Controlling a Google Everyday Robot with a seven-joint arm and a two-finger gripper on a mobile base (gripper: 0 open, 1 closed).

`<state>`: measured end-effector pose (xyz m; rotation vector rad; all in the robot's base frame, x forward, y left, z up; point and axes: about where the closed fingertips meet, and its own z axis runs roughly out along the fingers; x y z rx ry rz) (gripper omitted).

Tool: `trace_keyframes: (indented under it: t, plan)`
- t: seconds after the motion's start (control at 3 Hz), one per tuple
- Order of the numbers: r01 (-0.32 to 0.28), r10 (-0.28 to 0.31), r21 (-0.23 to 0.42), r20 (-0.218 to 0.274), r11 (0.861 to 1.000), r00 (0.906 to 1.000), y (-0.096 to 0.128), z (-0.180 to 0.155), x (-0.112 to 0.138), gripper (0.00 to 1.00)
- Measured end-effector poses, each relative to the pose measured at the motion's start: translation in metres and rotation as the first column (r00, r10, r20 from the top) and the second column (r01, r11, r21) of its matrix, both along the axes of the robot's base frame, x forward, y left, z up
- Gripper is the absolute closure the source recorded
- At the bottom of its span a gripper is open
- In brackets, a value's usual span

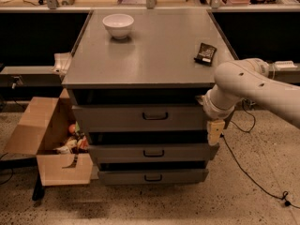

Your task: Open top drawer

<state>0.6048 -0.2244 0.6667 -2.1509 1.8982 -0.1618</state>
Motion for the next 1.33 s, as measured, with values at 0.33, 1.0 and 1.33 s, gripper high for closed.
trace_keyframes:
  t: [0.33,1.0,1.33]
  plan:
    - [0.001,0.001,0.031,-0.054,1.0,0.9985,0.013,-0.023,0.012,0.26]
    - [0.001,0.001,0.031,-0.054,1.0,0.9985,0.013,-0.014,0.013,0.72]
    - [0.003,-0.001,0.033,-0.056,0.999,0.9984,0.013,-0.01,0.012,0.96]
